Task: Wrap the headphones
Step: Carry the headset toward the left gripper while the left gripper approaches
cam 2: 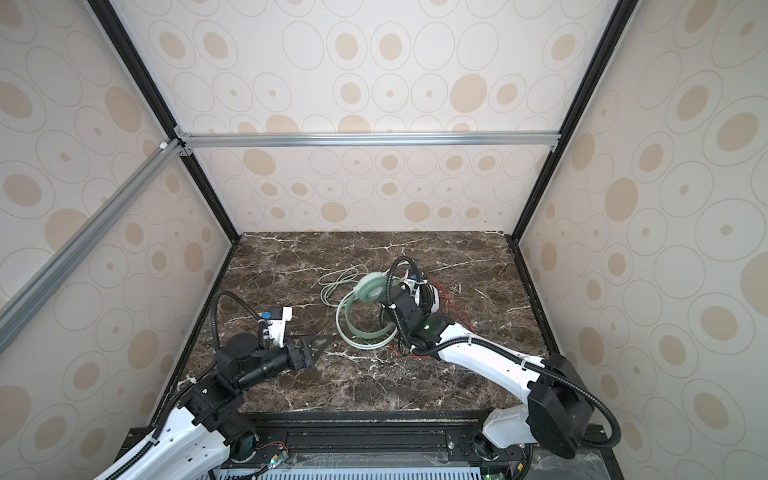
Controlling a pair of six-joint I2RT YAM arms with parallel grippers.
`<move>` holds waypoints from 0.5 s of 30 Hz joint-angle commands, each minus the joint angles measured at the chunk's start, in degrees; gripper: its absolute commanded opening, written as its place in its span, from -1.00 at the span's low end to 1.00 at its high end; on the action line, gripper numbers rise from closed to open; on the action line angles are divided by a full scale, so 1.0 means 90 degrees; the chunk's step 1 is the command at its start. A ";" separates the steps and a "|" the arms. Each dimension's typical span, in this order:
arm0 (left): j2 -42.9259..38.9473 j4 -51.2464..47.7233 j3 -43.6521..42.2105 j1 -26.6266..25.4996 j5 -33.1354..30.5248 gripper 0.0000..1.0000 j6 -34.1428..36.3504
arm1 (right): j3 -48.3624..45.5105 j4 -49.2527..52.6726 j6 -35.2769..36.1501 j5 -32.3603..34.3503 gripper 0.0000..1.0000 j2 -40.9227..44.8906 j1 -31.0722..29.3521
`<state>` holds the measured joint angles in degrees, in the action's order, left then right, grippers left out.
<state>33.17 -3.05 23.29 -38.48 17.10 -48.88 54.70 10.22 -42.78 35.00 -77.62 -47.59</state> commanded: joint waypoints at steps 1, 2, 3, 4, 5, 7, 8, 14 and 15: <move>0.0432 0.0050 0.0307 -0.0638 -0.1063 0.96 -0.0142 | -0.0022 -0.0348 -0.0110 0.0609 -0.13 0.0227 -0.0164; 0.0574 0.0103 0.0313 -0.0846 -0.1297 0.96 -0.0145 | -0.0043 -0.0388 -0.0064 0.0703 -0.13 0.0208 -0.0214; 0.0695 0.0175 0.0309 -0.0984 -0.1447 0.96 -0.0146 | -0.0055 -0.0443 -0.0015 0.0755 -0.13 0.0185 -0.0246; 0.0827 0.0228 0.0326 -0.1086 -0.1624 0.96 -0.0205 | -0.0056 -0.0499 0.0024 0.0783 -0.13 0.0159 -0.0270; 0.0991 0.0285 0.0332 -0.1105 -0.1710 0.96 -0.0296 | -0.0029 -0.0506 0.0038 0.0788 -0.13 0.0114 -0.0282; 0.1275 0.0469 0.0358 -0.1105 -0.1768 0.96 -0.0439 | 0.0020 -0.0492 0.0045 0.0788 -0.13 0.0062 -0.0302; 0.1427 0.0575 0.0375 -0.1105 -0.1795 0.96 -0.0505 | 0.0040 -0.0504 0.0058 0.0805 -0.13 0.0051 -0.0324; 0.1907 0.0065 0.0887 -0.1081 -0.2698 0.96 -0.0958 | 0.0053 -0.0710 0.0370 0.0956 -0.12 0.0025 -0.0471; 0.1882 0.0065 0.0943 -0.1081 -0.2795 0.96 -0.0969 | 0.0054 -0.0710 0.0398 0.0982 -0.13 0.0007 -0.0495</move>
<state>50.57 -1.91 27.38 -48.10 -1.72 -54.72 54.17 8.23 -39.92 40.58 -77.69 -51.00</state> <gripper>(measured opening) 0.982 0.437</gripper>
